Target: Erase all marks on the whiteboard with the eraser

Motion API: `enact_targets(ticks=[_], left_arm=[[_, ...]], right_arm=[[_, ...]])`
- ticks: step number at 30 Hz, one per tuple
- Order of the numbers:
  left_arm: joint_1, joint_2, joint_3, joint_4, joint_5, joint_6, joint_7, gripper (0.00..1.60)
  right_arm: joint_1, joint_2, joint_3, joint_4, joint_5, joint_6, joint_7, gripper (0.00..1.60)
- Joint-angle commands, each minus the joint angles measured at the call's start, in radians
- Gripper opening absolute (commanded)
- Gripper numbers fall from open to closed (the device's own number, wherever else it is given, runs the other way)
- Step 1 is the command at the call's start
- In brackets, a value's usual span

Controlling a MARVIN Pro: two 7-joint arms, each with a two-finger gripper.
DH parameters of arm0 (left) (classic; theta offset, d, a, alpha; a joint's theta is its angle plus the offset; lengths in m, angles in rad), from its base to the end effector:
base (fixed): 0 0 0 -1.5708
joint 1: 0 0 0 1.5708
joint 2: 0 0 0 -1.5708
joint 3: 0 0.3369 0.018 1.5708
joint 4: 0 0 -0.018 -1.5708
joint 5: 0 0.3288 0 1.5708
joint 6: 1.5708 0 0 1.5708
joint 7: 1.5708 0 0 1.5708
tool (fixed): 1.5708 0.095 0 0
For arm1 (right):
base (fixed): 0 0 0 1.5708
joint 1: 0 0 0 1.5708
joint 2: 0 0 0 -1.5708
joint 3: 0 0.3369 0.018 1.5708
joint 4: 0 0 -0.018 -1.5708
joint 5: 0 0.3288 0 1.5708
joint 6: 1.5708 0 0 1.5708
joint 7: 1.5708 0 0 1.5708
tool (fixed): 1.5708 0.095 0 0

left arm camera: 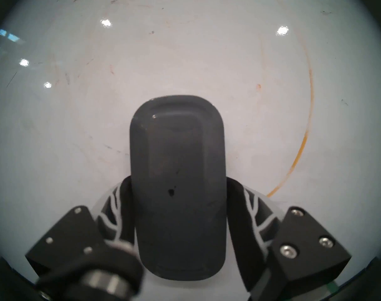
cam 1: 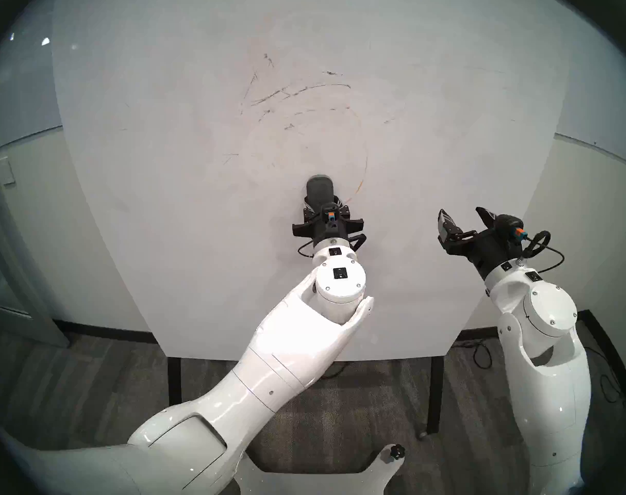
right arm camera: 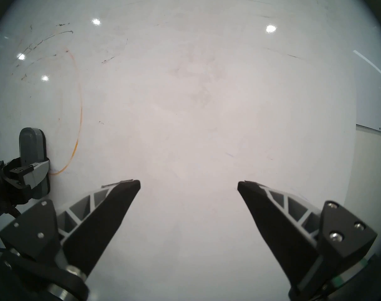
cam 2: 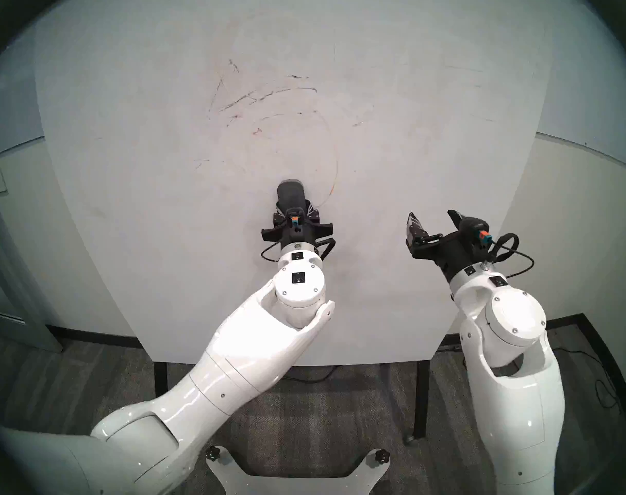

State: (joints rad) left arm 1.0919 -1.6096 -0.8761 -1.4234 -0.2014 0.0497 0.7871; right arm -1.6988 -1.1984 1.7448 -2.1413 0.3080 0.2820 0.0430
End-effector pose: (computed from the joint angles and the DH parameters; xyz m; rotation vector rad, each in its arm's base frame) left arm 0.5068 -0.2252 -0.2112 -1.9888 -0.1728 -2.4215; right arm 0.3724 -0.1055 -0.1637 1.9833 0.1980 2.3803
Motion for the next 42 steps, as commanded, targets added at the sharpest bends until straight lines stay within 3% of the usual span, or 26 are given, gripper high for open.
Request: enact_targets(ticks=[1, 42], left_arm=[[-0.088, -0.044, 0.011, 0.069, -0.03, -0.005, -0.072, 0.0], [-0.156, -0.118, 0.125, 0.141, -0.072, -0.048, -0.02, 0.0]], right_arm=[[0.008, 0.001, -0.003, -0.022, -0.001, -0.008, 0.002, 1.6], [0.008, 0.001, -0.003, -0.021, 0.0, -0.008, 0.002, 1.6]])
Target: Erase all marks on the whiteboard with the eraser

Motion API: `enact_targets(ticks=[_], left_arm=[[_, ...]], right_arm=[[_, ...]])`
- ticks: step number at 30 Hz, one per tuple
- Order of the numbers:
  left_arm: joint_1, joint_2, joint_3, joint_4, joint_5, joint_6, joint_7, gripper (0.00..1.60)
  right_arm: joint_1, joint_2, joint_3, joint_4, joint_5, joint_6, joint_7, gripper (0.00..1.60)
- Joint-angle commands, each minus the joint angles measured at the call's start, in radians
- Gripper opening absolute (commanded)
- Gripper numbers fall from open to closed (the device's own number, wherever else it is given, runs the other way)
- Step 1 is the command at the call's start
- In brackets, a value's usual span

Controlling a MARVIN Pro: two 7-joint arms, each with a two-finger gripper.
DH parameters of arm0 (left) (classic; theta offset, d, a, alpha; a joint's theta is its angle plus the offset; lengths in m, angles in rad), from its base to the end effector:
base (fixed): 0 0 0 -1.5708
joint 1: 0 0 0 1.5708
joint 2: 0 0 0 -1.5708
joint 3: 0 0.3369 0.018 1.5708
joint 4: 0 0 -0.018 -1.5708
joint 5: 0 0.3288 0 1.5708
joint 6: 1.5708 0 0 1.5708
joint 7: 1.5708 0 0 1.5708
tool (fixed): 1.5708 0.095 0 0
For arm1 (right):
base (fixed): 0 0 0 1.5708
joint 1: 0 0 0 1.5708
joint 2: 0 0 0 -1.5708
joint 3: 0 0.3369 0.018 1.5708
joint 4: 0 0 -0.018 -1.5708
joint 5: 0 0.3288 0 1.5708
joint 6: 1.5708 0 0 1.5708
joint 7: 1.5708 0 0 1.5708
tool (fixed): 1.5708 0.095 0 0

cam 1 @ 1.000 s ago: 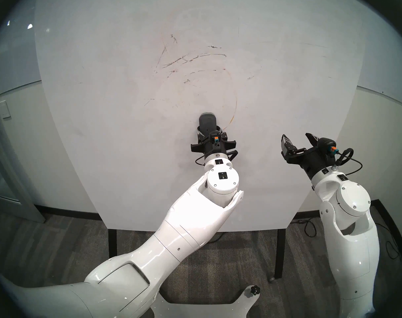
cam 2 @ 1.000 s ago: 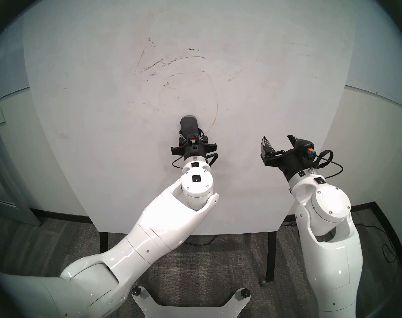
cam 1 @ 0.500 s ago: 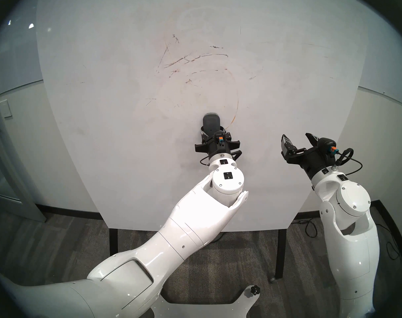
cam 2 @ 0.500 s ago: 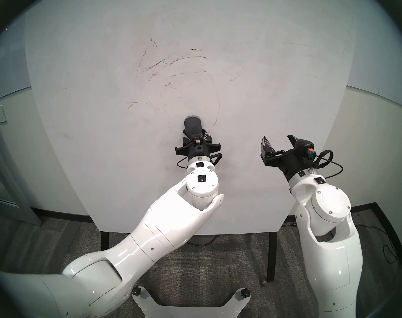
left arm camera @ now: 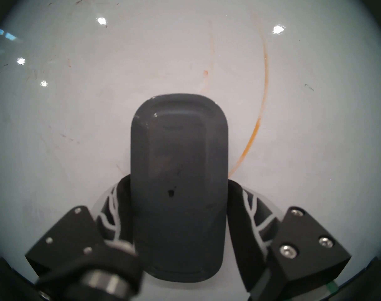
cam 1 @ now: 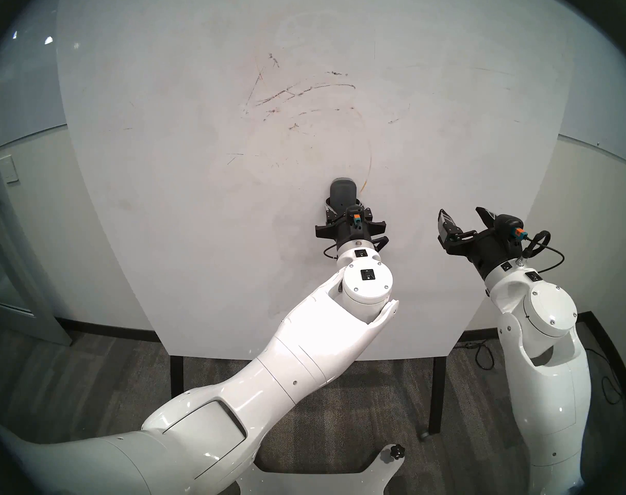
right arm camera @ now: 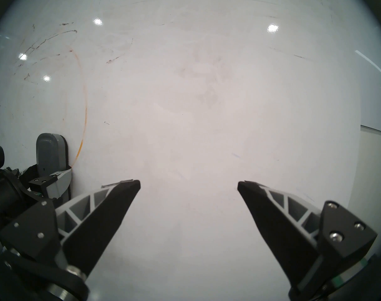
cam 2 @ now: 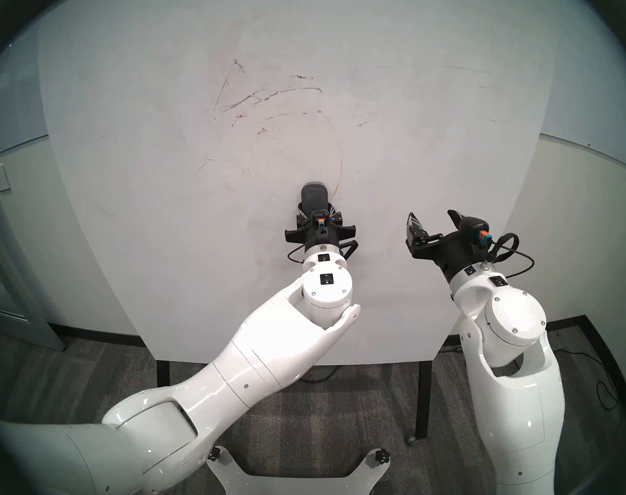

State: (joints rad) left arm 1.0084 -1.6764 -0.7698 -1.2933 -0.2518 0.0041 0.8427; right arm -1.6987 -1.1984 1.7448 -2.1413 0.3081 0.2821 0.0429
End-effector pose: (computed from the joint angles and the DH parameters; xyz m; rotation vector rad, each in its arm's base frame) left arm 0.5095 -0.2780 -0.2132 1.9841 0.1274 2.3887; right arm 0.3724 -0.1055 -0.1637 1.9834 0.1978 2.3803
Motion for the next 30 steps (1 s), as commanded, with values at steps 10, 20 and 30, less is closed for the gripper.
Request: enact_targets(ticks=[10, 20, 30], left_arm=[[-0.1, -0.058, 0.034, 0.02, -0.035, -0.008, -0.067, 0.0], [-0.098, -0.035, 0.043, -0.012, -0.049, -0.013, -0.053, 0.0], [-0.028, 0.062, 0.046, -0.134, -0.066, 0.016, -0.031, 0.0]], right_arm=[[0.008, 0.001, -0.003, -0.021, 0.0, -0.008, 0.002, 1.6], [0.008, 0.001, -0.003, -0.021, -0.001, -0.008, 0.002, 1.6], [0.007, 0.001, -0.003, -0.022, -0.001, -0.009, 0.002, 1.6]])
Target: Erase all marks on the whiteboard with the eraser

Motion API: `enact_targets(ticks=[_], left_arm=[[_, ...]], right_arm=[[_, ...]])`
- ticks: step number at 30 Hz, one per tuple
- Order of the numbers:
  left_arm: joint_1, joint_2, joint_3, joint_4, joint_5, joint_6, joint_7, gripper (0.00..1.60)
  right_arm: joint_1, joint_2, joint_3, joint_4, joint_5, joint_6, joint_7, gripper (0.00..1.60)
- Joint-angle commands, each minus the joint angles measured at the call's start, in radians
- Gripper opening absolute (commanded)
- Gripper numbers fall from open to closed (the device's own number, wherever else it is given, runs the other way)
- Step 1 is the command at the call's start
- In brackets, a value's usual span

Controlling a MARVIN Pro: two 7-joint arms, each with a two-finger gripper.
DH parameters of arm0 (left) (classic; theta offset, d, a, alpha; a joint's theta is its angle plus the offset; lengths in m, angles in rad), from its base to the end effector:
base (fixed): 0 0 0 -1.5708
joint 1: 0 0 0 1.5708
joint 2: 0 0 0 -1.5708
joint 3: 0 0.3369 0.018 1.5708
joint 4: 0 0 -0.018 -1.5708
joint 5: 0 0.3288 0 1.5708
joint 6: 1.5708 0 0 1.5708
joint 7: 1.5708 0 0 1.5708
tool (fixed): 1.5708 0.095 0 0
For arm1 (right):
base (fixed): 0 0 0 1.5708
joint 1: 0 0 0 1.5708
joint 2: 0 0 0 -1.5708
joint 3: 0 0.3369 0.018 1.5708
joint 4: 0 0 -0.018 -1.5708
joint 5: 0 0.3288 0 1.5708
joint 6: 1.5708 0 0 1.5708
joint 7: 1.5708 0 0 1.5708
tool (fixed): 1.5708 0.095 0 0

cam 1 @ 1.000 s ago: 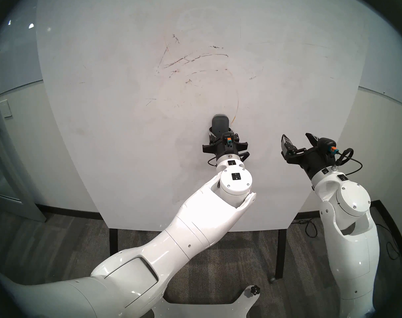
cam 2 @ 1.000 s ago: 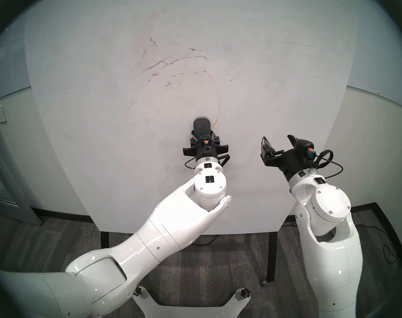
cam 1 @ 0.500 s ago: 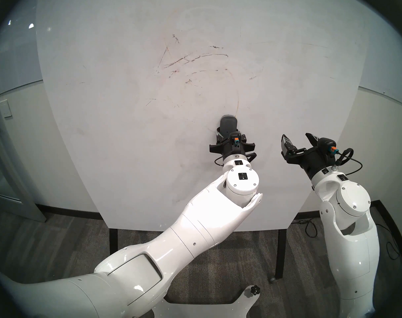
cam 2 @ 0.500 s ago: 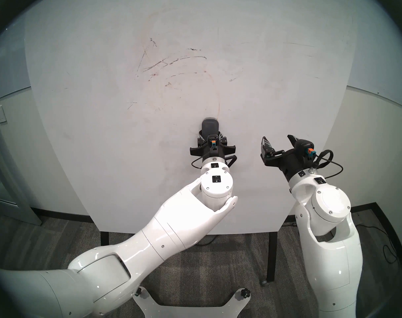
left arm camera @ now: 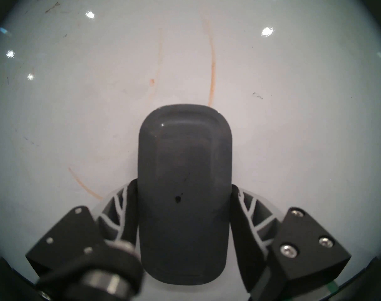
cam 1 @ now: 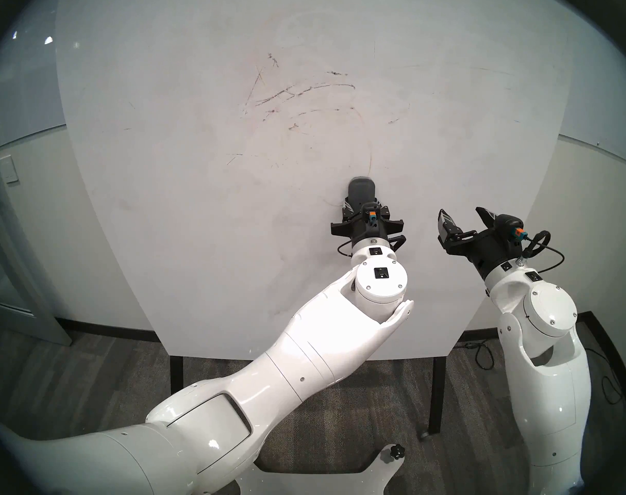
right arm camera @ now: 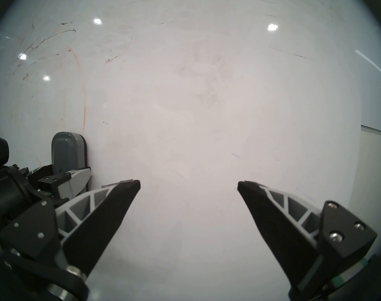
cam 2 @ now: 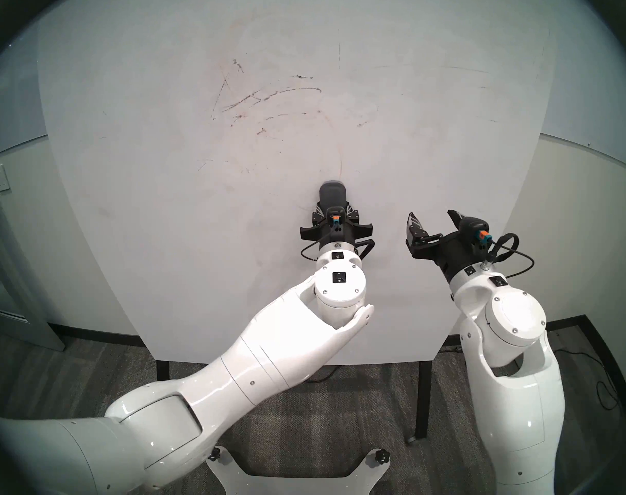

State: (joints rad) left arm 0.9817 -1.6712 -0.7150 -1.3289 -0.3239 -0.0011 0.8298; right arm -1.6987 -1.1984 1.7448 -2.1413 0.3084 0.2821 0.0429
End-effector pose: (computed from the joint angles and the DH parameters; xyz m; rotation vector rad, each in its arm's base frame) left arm 0.5001 -0.2967 -0.1981 1.9241 0.0874 2.3262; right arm 0.3724 -0.1055 -0.1637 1.9835 0.1976 2.3806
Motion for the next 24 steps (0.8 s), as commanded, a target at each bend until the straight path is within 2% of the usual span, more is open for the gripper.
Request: enact_targets(ticks=[1, 9, 24], left_arm=[[0.004, 0.068, -0.01, -0.105, 0.004, 0.025, -0.019, 0.0], [0.049, 0.133, -0.026, -0.111, 0.0, 0.035, -0.019, 0.0], [0.068, 0.147, -0.036, -0.081, 0.012, 0.027, -0.008, 0.0]], right_arm=[[0.007, 0.001, -0.003, -0.022, -0.001, -0.009, 0.002, 1.6], [0.007, 0.001, -0.003, -0.022, -0.001, -0.009, 0.002, 1.6], [0.007, 0.001, -0.003, -0.023, -0.001, -0.009, 0.002, 1.6]])
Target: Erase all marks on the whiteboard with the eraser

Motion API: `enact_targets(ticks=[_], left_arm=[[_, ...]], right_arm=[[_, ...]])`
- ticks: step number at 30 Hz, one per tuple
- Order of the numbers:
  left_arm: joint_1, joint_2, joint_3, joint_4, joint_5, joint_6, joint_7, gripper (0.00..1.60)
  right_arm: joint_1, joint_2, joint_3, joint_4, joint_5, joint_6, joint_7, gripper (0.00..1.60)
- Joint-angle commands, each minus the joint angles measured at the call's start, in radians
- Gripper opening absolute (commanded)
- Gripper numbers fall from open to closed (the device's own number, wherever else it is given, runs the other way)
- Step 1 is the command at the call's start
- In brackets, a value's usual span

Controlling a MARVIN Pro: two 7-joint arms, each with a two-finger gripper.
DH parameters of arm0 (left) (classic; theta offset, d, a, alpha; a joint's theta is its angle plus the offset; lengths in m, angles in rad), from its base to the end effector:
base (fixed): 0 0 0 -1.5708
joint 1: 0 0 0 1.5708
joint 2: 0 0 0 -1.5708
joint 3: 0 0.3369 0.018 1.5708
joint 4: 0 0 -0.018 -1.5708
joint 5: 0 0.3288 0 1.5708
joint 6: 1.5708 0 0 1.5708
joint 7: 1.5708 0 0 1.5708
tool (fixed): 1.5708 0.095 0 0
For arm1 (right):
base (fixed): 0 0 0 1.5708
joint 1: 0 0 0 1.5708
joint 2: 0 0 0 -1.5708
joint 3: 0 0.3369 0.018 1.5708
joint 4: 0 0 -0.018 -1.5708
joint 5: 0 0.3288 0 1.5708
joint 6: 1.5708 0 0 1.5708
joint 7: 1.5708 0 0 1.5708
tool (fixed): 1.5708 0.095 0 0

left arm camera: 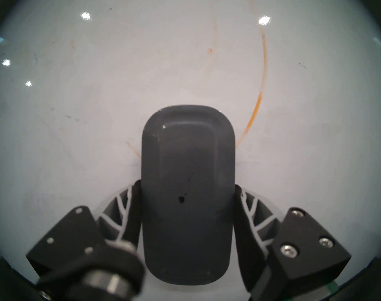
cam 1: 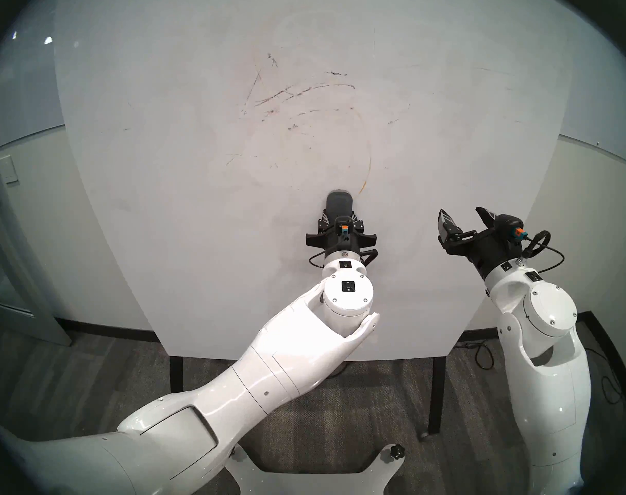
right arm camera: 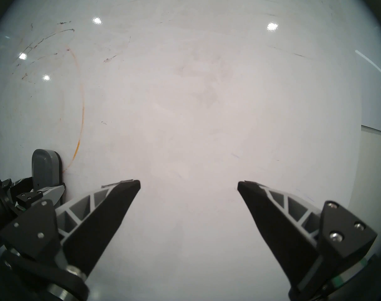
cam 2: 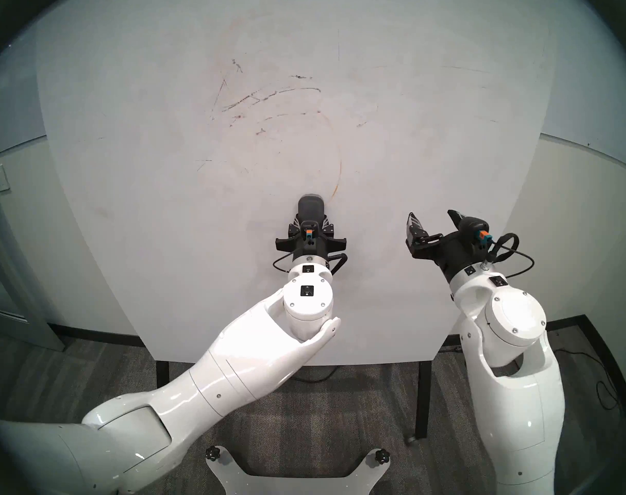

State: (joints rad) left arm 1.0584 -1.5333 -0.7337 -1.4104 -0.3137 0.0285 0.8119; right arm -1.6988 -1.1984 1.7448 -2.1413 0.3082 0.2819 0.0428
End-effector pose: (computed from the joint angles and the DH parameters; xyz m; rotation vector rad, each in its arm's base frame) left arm 0.4962 -0.2373 -0.2367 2.0221 0.0331 2.3627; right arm 0.3724 -0.1055 -0.1637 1.9833 0.1976 2.3805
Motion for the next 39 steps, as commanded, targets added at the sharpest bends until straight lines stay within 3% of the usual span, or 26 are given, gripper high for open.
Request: enact_targets(ticks=[1, 25, 39], left_arm=[[-0.009, 0.01, -0.021, 0.002, 0.003, -0.001, 0.015, 0.0], [0.039, 0.056, -0.03, -0.034, -0.03, 0.016, 0.027, 0.0], [-0.005, 0.027, -0.001, -0.013, -0.02, 0.029, 0.018, 0.0]], right_arm=[[0.007, 0.001, -0.003, -0.023, -0.001, -0.009, 0.002, 1.6], [0.007, 0.001, -0.003, -0.023, -0.001, -0.009, 0.002, 1.6], [0.007, 0.001, -0.003, -0.022, -0.001, -0.009, 0.002, 1.6]])
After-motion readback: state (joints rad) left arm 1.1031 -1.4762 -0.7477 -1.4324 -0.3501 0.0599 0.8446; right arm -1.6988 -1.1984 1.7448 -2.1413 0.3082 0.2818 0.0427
